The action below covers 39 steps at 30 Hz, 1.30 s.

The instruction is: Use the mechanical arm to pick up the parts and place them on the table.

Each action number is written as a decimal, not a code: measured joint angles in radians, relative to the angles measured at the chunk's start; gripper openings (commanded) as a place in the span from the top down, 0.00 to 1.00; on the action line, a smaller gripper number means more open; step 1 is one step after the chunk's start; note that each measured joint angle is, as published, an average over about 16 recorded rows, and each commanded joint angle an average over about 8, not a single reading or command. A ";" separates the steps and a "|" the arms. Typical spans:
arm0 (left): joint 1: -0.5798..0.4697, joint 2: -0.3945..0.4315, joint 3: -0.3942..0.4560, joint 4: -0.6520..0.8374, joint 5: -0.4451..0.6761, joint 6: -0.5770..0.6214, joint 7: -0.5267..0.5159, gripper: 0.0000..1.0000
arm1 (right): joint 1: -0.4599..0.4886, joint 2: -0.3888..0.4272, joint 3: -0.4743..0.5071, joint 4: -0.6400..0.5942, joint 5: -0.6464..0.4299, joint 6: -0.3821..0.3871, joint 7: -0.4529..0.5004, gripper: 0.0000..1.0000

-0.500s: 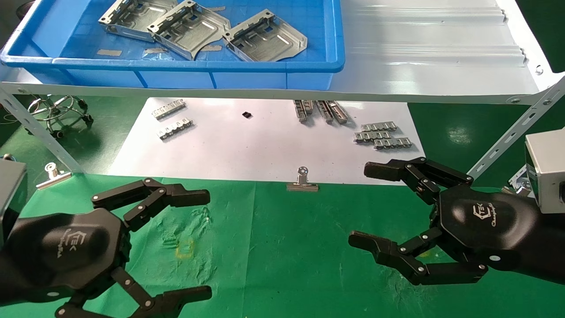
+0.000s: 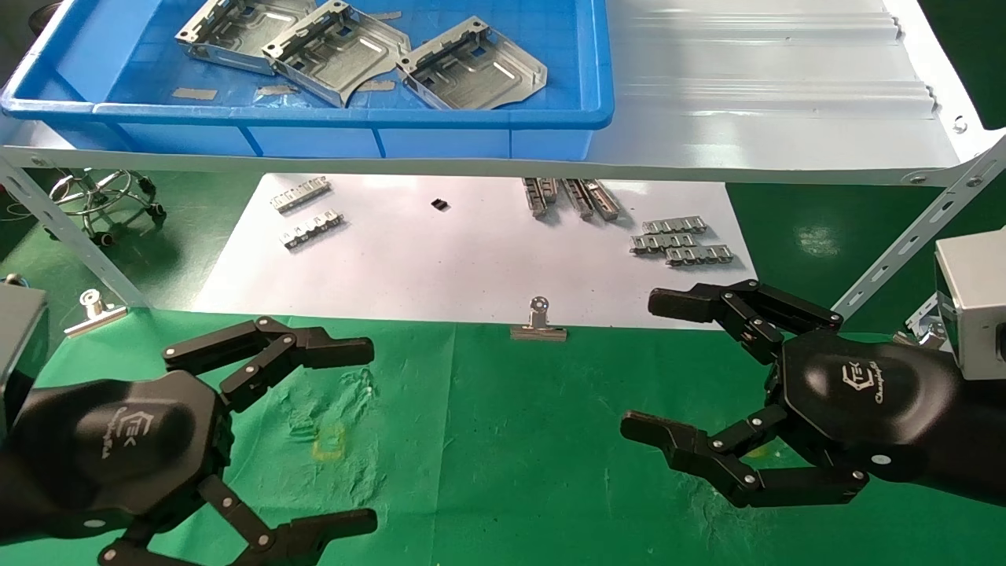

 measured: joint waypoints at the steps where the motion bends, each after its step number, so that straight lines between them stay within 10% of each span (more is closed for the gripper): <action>1: 0.000 0.000 0.000 0.000 0.000 0.000 0.000 0.00 | 0.000 0.000 0.000 0.000 0.000 0.000 0.000 0.33; 7: 0.000 0.000 0.000 0.000 0.000 0.000 0.000 0.00 | 0.000 0.000 0.000 0.000 0.000 0.000 0.000 1.00; 39: -0.279 0.259 0.072 0.251 0.152 -0.224 -0.020 0.00 | 0.000 0.000 0.000 0.000 0.000 0.000 0.000 1.00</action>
